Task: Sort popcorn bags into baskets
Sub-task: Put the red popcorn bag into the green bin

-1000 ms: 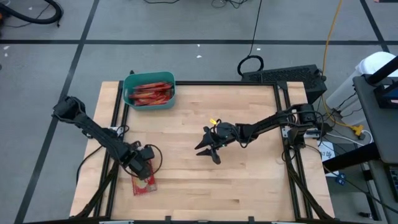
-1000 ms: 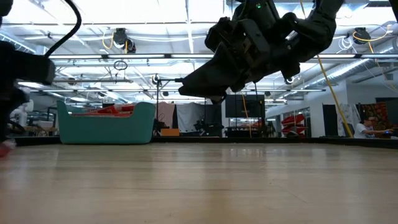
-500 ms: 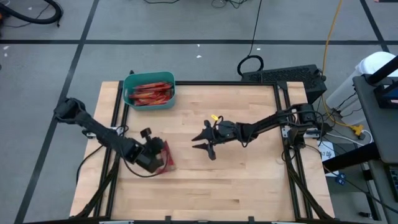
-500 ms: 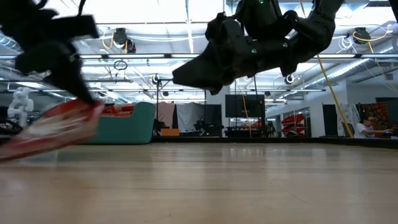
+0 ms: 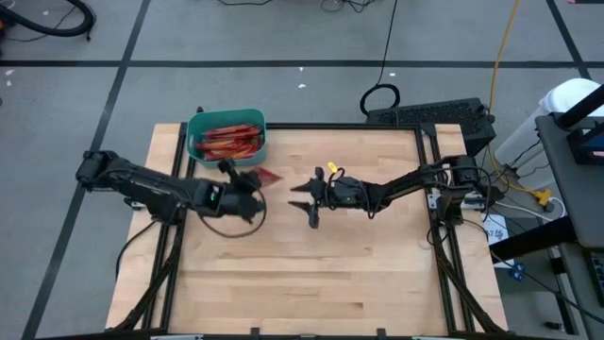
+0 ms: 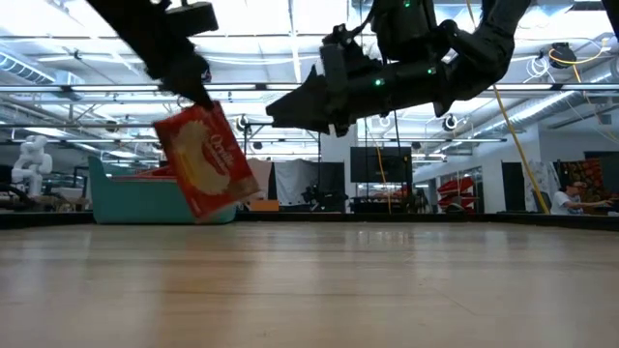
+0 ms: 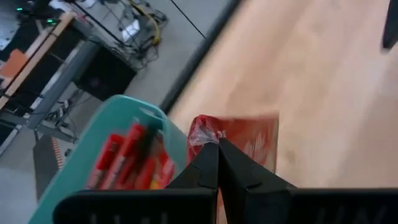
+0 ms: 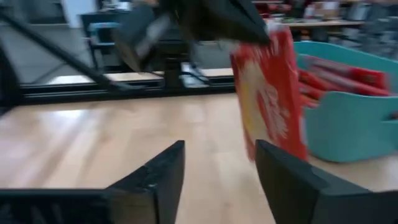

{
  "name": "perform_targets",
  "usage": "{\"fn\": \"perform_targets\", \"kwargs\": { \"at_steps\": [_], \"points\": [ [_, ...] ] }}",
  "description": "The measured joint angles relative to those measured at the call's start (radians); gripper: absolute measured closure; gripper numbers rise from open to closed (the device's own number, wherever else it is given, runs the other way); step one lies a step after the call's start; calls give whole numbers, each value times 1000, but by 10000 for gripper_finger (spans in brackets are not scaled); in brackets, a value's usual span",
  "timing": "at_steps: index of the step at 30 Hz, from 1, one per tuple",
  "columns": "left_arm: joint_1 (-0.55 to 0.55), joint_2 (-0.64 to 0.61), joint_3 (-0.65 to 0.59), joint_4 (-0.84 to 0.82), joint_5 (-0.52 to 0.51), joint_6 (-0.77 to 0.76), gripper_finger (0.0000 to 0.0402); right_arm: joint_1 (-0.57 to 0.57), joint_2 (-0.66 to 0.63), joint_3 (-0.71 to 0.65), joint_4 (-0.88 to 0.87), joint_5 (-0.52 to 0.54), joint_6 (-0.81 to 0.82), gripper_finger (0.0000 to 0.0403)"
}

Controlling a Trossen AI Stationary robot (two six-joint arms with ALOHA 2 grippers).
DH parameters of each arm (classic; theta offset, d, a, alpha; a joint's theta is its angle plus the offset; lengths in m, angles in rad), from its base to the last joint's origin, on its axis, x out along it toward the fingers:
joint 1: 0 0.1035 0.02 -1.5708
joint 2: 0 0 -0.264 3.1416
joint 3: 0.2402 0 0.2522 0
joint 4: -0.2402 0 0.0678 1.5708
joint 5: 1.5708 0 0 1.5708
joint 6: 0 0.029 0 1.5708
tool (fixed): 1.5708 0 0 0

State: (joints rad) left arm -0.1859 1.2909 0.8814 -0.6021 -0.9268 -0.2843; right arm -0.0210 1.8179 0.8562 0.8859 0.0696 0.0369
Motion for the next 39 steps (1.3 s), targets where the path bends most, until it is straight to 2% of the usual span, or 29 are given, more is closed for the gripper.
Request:
{"fn": "perform_targets", "kwargs": {
  "at_steps": [6, 8, 11, 18, 29, 34, 37, 39],
  "points": [
    [114, -87, 1, 125, 45, 138, 399, -62, 0, 0, -6, 82, -9, 170],
    [143, -119, 1, 145, 77, 171, 399, -89, 0, 0, 2, 83, -22, 160],
    [180, -163, 1, 164, 106, 200, 398, -133, 0, 0, 23, 23, -18, 155],
    [227, -217, 1, 241, 146, 260, 398, -163, 0, 0, 32, -49, -17, 157],
    [272, -228, 1, 421, 299, 425, 399, -188, 32, 33, 109, -47, -11, 158],
    [292, -227, 0, 417, 326, 429, 399, -196, 117, 127, 108, -149, 1, 160],
    [291, -227, 0, 410, 333, 430, 398, -193, 170, 183, 109, -156, 1, 176],
    [291, -227, 0, 410, 334, 435, 398, -192, 194, 216, 112, -156, 1, 203]
  ]
}}
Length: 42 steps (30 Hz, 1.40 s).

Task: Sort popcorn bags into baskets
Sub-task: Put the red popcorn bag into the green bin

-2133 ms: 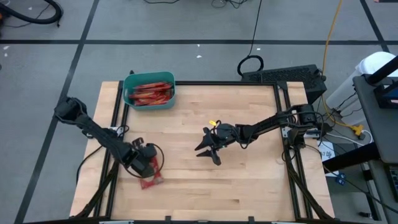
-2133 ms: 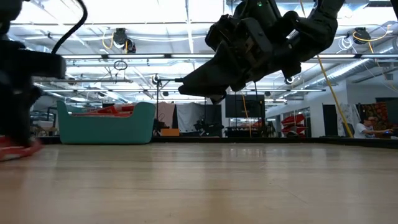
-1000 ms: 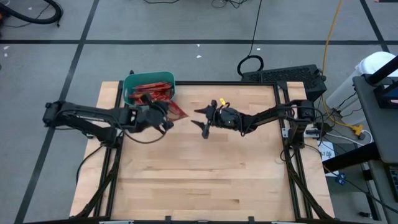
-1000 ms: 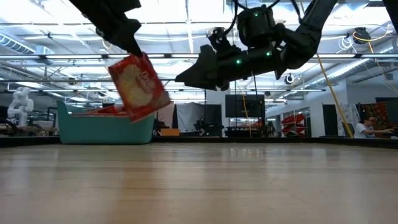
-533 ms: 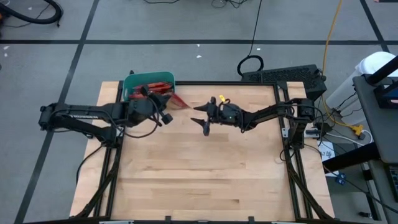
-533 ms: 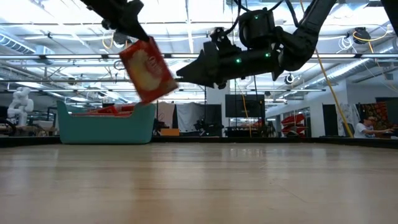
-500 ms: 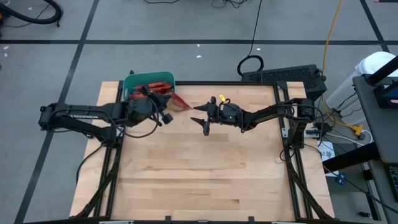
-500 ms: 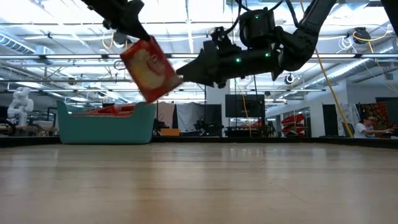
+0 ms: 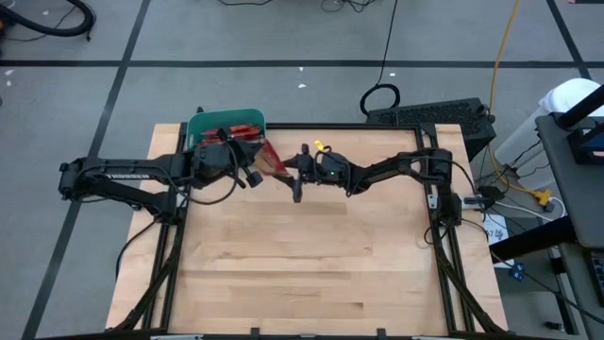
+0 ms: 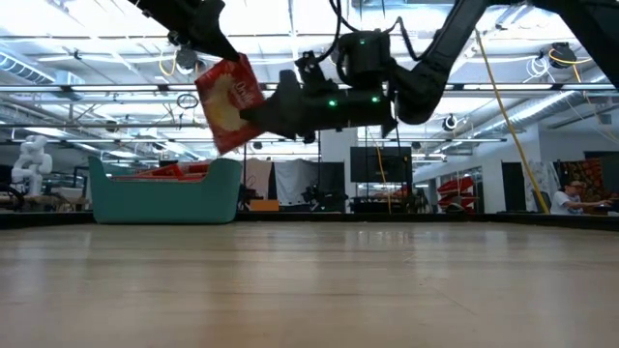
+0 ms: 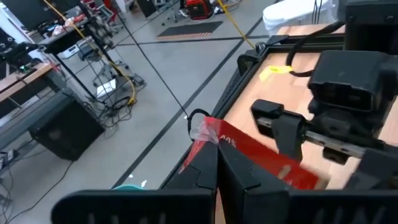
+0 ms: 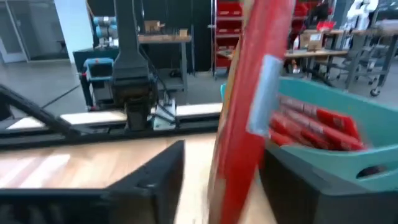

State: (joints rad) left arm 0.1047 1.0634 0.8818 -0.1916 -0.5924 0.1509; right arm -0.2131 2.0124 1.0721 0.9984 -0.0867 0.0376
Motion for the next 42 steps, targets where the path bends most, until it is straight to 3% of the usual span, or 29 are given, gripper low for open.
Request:
{"fn": "perform_targets", "kwargs": {
  "at_steps": [9, 14, 21, 26, 31, 35, 39, 42],
  "points": [
    [0, 0, 0, -7, -1, 32, 396, -15, 0, 26, 7, 4, 0, 383],
    [1, -11, 1, -73, -11, 14, 376, -48, -44, 26, -75, -20, 19, 376],
    [-12, -69, 0, -276, -46, -169, 263, -122, -147, 26, -307, -213, 13, 395],
    [-51, -91, -1, -386, -53, -173, 195, -187, -228, 33, -427, -380, 1, 388],
    [-123, -72, -8, -408, -56, -46, 158, -262, -301, 33, -488, -471, 80, 393],
    [-221, -31, -7, -352, -94, 170, 144, -320, -326, 33, -533, -549, 222, 392],
    [-296, 58, -7, -260, -237, 472, 135, -349, -326, 33, -531, -705, 287, 392],
    [-302, 134, -7, -168, -395, 671, 122, -340, -327, 33, -533, -759, 337, 392]
  ]
}}
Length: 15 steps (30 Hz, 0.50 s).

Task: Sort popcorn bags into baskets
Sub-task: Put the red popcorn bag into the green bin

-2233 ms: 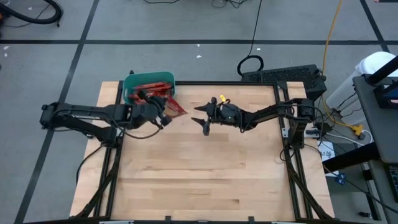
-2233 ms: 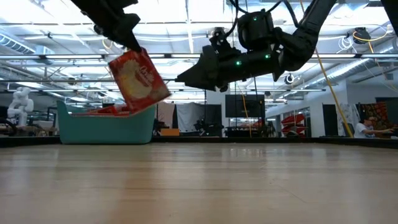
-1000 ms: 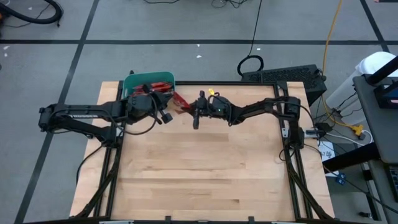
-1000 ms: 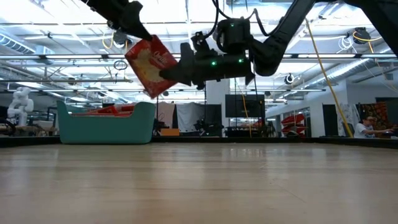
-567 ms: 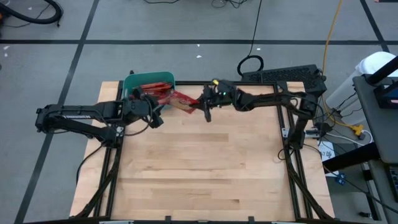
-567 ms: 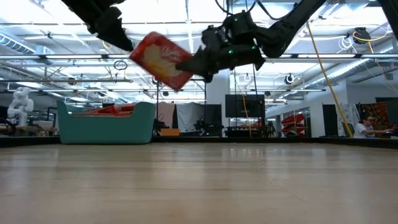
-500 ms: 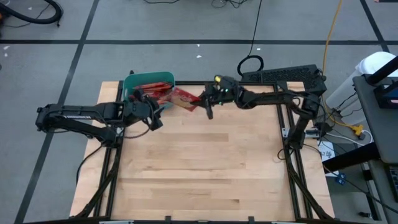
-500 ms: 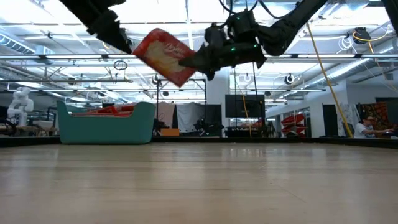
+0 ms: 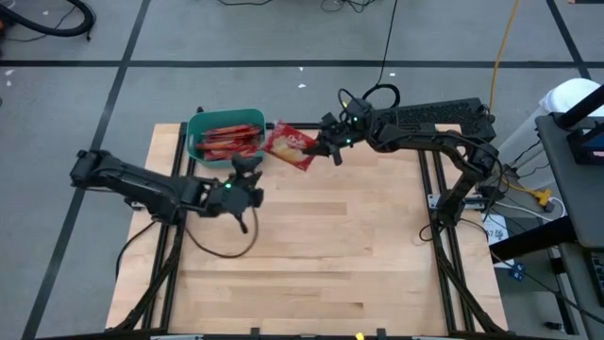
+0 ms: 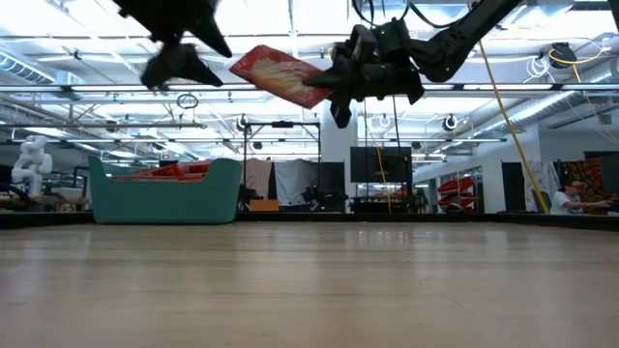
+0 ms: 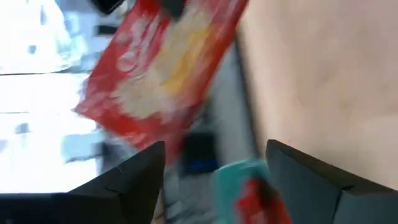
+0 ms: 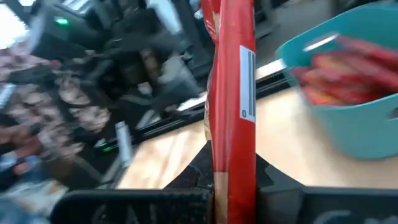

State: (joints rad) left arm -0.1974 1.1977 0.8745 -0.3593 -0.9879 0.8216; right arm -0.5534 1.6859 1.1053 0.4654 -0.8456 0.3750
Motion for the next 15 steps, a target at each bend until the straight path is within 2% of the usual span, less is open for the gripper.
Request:
{"fn": "perform_targets", "kwargs": {
  "at_steps": [2, 4, 8, 15],
  "points": [
    [12, 46, 0, 76, -106, 122, 115, 12, 1, 0, -1, -48, 15, 392],
    [26, 83, 0, 148, -161, 230, 111, 24, 0, 0, 4, -100, 29, 392],
    [41, 124, 0, 258, -192, 360, 122, 30, 0, 0, 0, -126, 57, 392],
    [30, 127, 0, 346, -186, 474, 185, 8, 0, 0, -8, -140, 66, 392]
  ]
}}
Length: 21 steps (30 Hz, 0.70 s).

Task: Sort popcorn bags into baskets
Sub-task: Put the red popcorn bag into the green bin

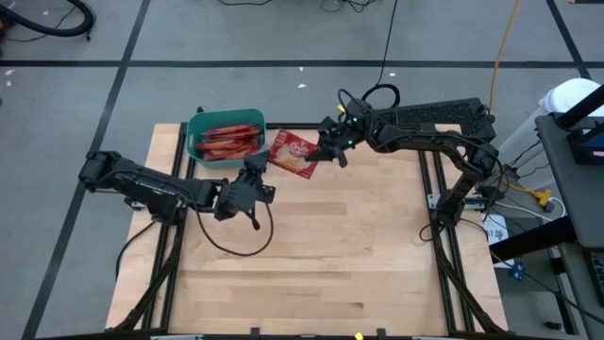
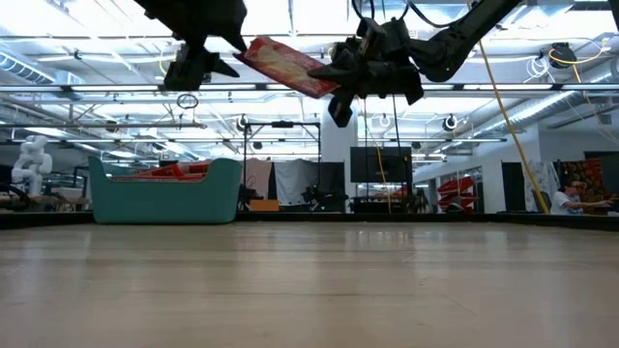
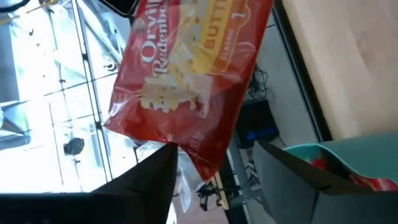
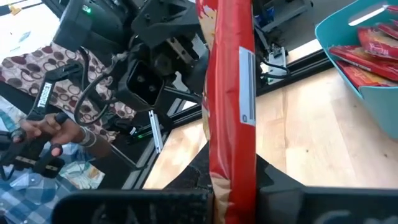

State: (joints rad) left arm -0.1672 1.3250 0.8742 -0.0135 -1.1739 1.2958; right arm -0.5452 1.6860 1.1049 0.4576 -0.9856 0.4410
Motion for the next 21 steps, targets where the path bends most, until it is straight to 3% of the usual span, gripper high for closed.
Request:
{"fn": "perform_targets", "kwargs": {
  "at_steps": [4, 8, 15, 21],
  "points": [
    [-2, -1, 0, 44, 45, 66, 210, -4, 0, 0, 0, 0, 9, 392],
    [-6, 0, 0, 61, 96, 90, 209, -3, 1, 0, -2, -16, 12, 392],
    [-15, -9, 0, 49, -4, 94, 130, -26, 1, 0, 0, -35, 16, 392],
    [-27, 6, 0, 79, 143, 171, 93, -25, 1, 0, 1, -36, 23, 392]
  ]
}}
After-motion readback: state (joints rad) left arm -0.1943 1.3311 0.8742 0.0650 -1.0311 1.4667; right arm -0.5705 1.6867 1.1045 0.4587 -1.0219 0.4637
